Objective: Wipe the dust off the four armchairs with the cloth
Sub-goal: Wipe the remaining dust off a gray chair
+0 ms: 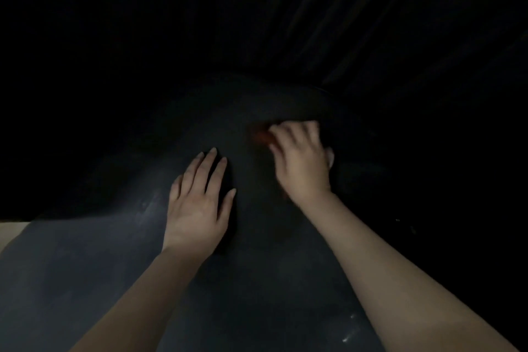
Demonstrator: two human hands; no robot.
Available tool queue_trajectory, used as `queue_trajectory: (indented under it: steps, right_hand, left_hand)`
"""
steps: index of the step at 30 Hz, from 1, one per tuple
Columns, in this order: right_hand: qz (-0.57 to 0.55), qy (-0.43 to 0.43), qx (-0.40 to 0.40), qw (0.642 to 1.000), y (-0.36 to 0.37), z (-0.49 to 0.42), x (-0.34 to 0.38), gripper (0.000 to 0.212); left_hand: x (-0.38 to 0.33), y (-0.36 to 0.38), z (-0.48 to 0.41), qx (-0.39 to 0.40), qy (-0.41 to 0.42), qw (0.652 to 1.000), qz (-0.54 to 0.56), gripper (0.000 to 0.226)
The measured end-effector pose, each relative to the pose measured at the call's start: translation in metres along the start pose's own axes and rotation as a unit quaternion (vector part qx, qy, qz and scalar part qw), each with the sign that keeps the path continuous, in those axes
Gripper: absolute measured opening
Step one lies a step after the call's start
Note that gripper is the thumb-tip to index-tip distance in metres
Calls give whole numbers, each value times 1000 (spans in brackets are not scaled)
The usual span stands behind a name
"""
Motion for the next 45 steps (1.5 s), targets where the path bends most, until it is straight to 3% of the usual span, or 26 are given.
queue_trajectory:
  steps: [3,6,8,11,14,16,22,25,28,31,34,37,39,41,45]
  right_hand:
    - [-14,-98,34,994,-2,33,6,33]
    - [-27,-86,2,996,-15,36,-29,31]
    - [-30,-4,-46,998,-22,22,-62,32]
    - [7,204,-94,974,-28,-9,-95,34]
    - [31,368,-52,928,-18,-39,-92,34]
    - [27,400,-20,916,-9,-60,-78,34]
    - [37,255,38,966,15,-100,-30,37]
    - [-25,110,40,993,20,-95,-15,35]
    - [-68,-55,22,996,14,-67,1,33]
    - [-42,-131,39,990,7,-36,-4,34]
    - [13,-104,-23,994,-10,-22,-40,34]
    - [90,95,-80,988,-21,-26,-84,39]
    - [99,191,-72,974,-24,-30,-95,45]
    - [92,205,-49,973,-25,-29,-93,49]
    - [145,137,-35,979,-34,-10,-96,51]
  left_hand:
    - [-2,0,0,-1,-6,1000,0,56]
    - [-1,-1,-1,1,-9,1000,2,56]
    - [-1,-1,-2,1,-8,1000,-1,56]
    - [-1,0,-2,-5,-4,1000,-3,55]
    - [-2,0,-1,-17,-2,1000,6,55]
    - [-1,0,-1,-17,-2,1000,8,55]
    - [0,3,-2,-11,-1,1000,4,56]
    - [1,4,-2,-8,-4,1000,0,56]
    - [-1,3,-2,-10,-2,1000,1,56]
    - [-2,1,-2,-18,4,1000,2,55]
    - [-2,0,-2,-15,1,1000,0,55]
    - [-1,2,-2,-9,-1,1000,-8,55]
    - [-1,3,-2,-8,-2,1000,-10,55]
    - [-1,3,-1,-7,-3,1000,-11,55]
    - [0,3,-2,-4,-1,1000,-4,55]
Point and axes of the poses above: each hand's wrist, its own z-axis away from the middle knuckle, its own y-axis out of the palm, x = y × z, the point moved 6 cm from there along -z, towards the middle knuckle, and after that the axes turned 5 degrees about y, right-handed, at the moved point
